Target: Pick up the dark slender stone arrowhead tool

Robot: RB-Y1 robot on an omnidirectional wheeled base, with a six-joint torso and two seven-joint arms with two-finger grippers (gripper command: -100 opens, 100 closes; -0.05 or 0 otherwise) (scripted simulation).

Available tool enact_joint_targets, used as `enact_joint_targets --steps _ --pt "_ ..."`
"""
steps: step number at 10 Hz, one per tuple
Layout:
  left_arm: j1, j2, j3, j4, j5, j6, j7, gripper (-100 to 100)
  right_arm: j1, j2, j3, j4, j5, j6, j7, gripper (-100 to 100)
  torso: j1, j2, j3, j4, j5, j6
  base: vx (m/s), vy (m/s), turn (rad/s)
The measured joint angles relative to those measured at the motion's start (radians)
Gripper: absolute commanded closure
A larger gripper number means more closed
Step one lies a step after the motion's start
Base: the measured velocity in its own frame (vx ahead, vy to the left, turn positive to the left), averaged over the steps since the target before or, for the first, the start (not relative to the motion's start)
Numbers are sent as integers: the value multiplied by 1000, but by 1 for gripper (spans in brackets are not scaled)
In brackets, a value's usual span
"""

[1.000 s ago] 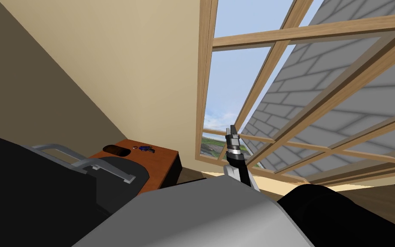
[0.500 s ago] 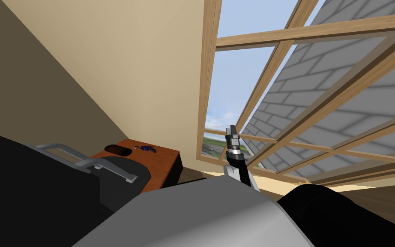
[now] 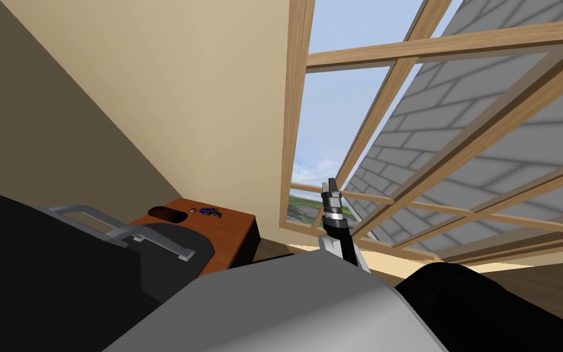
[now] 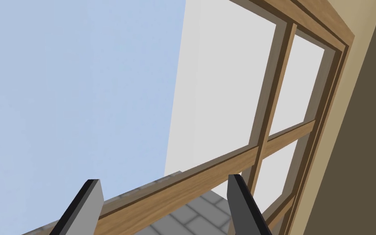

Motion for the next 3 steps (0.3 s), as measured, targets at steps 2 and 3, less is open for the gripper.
enact_joint_targets --steps 2,3 --pt "17 30 3 -22 23 20 0 100 0 0 0 0 0 0 0 0 -3 0 0 0 0 0 -3 -38 1" --pt "18 30 3 -25 22 21 2 0 0 0 0 0 0 0 0 0 -1 0 0 0 1 0 -1 -5 1"
